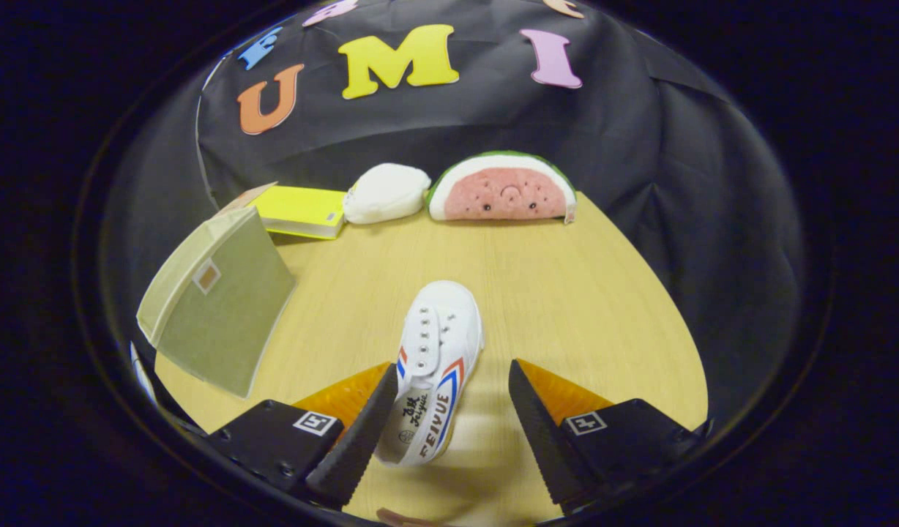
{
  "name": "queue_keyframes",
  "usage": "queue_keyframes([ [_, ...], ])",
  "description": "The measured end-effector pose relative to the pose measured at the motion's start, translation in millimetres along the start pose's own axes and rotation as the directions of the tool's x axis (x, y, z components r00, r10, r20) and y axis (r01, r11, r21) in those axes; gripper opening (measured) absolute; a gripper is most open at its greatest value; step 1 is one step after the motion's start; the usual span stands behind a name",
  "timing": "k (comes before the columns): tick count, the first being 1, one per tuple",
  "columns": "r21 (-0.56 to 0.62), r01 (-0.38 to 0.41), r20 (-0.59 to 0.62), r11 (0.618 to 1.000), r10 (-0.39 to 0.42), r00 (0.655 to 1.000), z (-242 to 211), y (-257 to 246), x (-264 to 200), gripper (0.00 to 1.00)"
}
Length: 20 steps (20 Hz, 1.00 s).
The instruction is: Open the storage box then place both shoes into the box .Put the left shoe in first, then the right shoe, with the right side of both shoes facing outward in a uniform manner.
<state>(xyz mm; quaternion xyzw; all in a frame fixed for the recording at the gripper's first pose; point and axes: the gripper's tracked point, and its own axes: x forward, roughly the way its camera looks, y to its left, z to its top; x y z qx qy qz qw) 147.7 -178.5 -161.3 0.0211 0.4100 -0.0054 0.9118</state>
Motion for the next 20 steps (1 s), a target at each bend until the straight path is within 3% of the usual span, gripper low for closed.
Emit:
queue_keyframes([
  [4, -0.01, 0.031, -0.106, 0.999, -0.032, 0.994, -14.4, -6.8, 23.5, 0.95],
  [7, -0.02, -0.05, -0.173, 0.999, 0.046, 0.984, -19.7, 7.2, 40.1, 0.63],
  [9, 0.045, -0.089, -0.193, 0.995, 0.096, 0.977, -14.5, 12.9, 41.9, 0.42],
  [12, 0.106, -0.108, -0.208, 0.988, 0.128, 0.97, -16.3, 8.9, 40.8, 0.31],
  [15, 0.137, -0.11, -0.187, 0.984, 0.134, 0.973, -15.7, 5.3, 38.8, 0.07],
  [20, 0.196, -0.16, -0.103, 0.967, 0.183, 0.978, -6.4, 18.2, 13.9, 0.06],
])
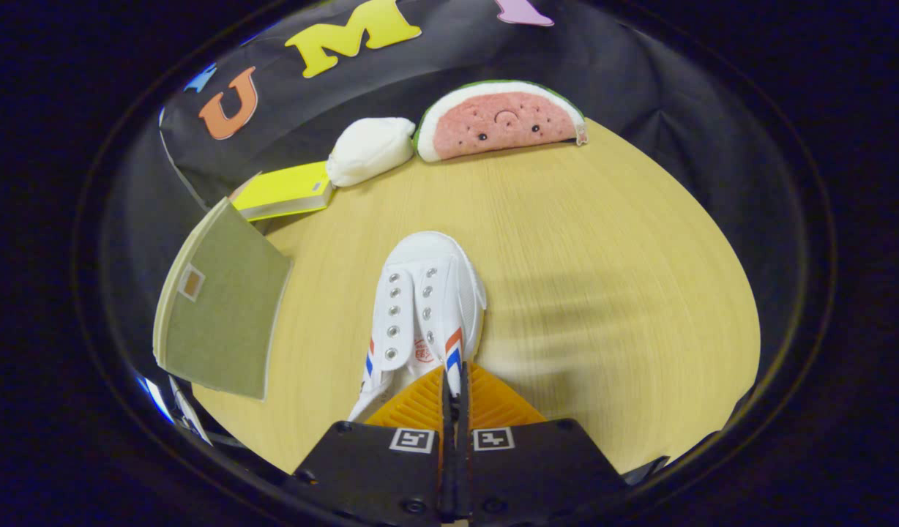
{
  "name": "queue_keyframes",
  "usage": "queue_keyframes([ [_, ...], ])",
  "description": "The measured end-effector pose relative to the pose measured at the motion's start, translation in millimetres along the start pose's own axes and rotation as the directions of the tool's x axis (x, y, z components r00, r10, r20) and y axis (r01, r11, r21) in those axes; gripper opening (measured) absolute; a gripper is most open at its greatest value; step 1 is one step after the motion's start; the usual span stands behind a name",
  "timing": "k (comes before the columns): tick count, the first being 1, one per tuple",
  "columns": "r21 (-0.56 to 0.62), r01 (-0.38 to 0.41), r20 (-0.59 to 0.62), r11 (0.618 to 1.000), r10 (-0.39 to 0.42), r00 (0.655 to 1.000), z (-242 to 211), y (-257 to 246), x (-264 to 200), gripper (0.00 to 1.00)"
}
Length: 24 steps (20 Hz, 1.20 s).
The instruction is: Open the storage box then place both shoes into the box .Put the left shoe in first, then the right shoe, with the right side of both shoes facing outward in a uniform manner.
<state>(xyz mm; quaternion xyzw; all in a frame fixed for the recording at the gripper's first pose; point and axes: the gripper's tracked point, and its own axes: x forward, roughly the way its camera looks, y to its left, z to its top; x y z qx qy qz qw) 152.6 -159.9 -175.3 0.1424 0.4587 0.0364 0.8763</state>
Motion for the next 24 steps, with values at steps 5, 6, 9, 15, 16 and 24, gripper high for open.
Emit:
queue_keyframes([
  [5, 0.026, -0.046, 0.111, 0.999, 0.043, 0.993, 7.9, 42.7, -52.6, 0.06],
  [6, 0.014, -0.053, 0.131, 0.999, 0.05, 0.99, 9.4, 54.3, -62.2, 0.06],
  [9, 0.005, -0.087, 0.181, 0.996, 0.084, 0.98, 10.4, 94.8, -91.5, 0.05],
  [15, -0.03, -0.113, 0.24, 0.993, 0.117, 0.964, 8.1, 178.1, -121.1, 0.06],
  [16, -0.032, -0.121, 0.242, 0.992, 0.125, 0.962, 8.8, 191.2, -122.3, 0.06],
  [24, -0.05, -0.112, 0.314, 0.992, 0.122, 0.941, 14.1, 273.7, -131.8, 0.05],
])
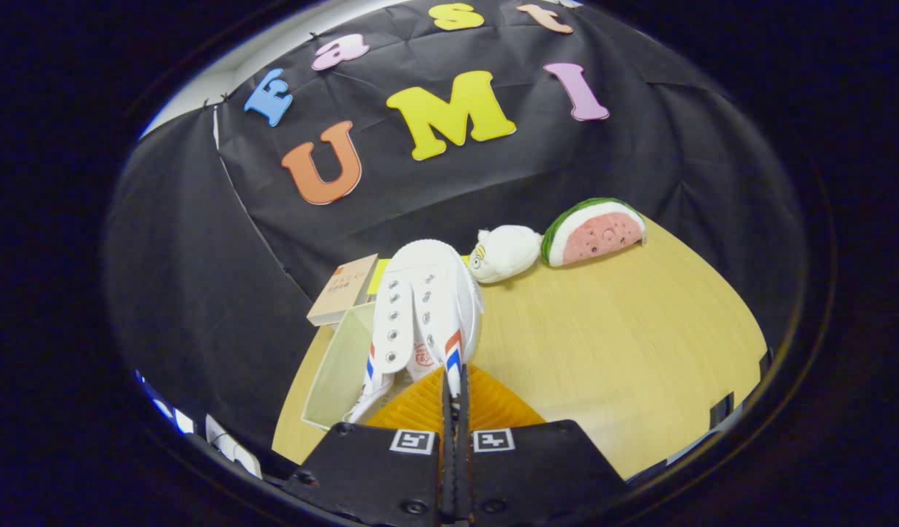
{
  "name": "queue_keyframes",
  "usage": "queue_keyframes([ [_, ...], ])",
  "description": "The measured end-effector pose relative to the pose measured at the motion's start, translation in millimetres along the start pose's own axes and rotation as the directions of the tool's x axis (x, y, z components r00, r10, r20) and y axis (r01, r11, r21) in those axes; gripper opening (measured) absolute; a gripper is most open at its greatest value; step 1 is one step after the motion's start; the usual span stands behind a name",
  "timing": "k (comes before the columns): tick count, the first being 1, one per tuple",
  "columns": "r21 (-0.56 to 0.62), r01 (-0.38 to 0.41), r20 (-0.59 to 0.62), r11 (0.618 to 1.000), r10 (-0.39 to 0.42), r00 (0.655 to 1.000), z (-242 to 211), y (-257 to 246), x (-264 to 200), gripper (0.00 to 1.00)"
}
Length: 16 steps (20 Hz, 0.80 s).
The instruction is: Open the storage box then place both shoes into the box .Put the left shoe in first, then the right shoe, with the right side of both shoes facing outward in a uniform manner.
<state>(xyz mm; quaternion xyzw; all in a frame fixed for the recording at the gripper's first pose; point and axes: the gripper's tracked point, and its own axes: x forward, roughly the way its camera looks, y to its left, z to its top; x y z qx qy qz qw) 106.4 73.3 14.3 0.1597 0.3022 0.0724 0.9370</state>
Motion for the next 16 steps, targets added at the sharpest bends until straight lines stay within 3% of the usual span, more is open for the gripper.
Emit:
queue_keyframes([
  [10, -0.028, -0.017, -0.044, 0.999, 0.016, 0.999, -13.7, 47.8, 68.7, 0.05],
  [16, -0.036, 0.056, -0.089, 0.998, -0.059, 0.994, -37.4, 40.1, 111.9, 0.05],
])
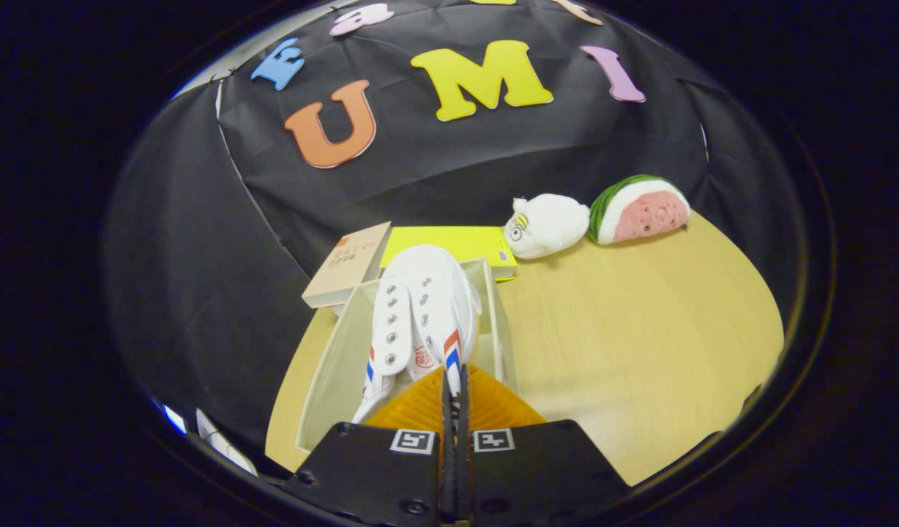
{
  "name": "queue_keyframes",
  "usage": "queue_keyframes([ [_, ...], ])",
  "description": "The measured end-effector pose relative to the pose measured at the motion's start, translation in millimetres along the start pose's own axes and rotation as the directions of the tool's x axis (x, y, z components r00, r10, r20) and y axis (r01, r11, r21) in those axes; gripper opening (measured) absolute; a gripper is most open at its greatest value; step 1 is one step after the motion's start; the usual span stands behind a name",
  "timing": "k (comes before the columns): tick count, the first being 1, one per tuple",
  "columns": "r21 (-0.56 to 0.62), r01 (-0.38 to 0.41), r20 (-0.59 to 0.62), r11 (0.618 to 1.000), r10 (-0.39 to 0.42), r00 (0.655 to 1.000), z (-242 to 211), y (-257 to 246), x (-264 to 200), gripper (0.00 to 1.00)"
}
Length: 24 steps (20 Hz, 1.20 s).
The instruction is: Open the storage box then place both shoes into the box .Put the left shoe in first, then the right shoe, with the right side of both shoes facing outward in a uniform manner.
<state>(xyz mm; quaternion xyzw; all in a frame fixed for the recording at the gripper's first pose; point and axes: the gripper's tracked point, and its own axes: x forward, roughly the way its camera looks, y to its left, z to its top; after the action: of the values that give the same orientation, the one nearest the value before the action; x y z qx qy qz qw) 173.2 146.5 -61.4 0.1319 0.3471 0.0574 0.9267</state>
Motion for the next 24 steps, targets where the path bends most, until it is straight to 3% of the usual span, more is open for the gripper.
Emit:
queue_keyframes([
  [5, -0.106, 0.099, 0.03, 0.989, -0.096, 0.995, -8.1, 0.7, 7.9, 0.09],
  [8, -0.12, 0.07, 0.051, 0.99, -0.065, 0.997, -8.0, 8.2, 5.0, 0.16],
  [11, -0.115, 0.065, 0.149, 0.991, -0.047, 0.988, 2.8, 8.4, -16.5, 0.21],
  [12, -0.131, 0.065, 0.175, 0.989, -0.041, 0.984, 3.9, 8.5, -25.8, 0.28],
  [13, -0.144, 0.07, 0.203, 0.987, -0.04, 0.978, 4.7, 6.7, -37.8, 0.49],
  [16, -0.171, 0.092, 0.335, 0.981, -0.03, 0.942, 11.6, -0.3, -78.4, 0.71],
  [19, -0.227, 0.146, 0.461, 0.963, -0.026, 0.887, 8.9, -13.2, -113.4, 1.0],
  [22, -0.265, 0.223, 0.55, 0.938, -0.043, 0.834, 4.3, -31.2, -147.8, 1.0],
  [24, -0.235, 0.213, 0.588, 0.948, -0.036, 0.808, 3.5, -42.0, -166.9, 1.0],
])
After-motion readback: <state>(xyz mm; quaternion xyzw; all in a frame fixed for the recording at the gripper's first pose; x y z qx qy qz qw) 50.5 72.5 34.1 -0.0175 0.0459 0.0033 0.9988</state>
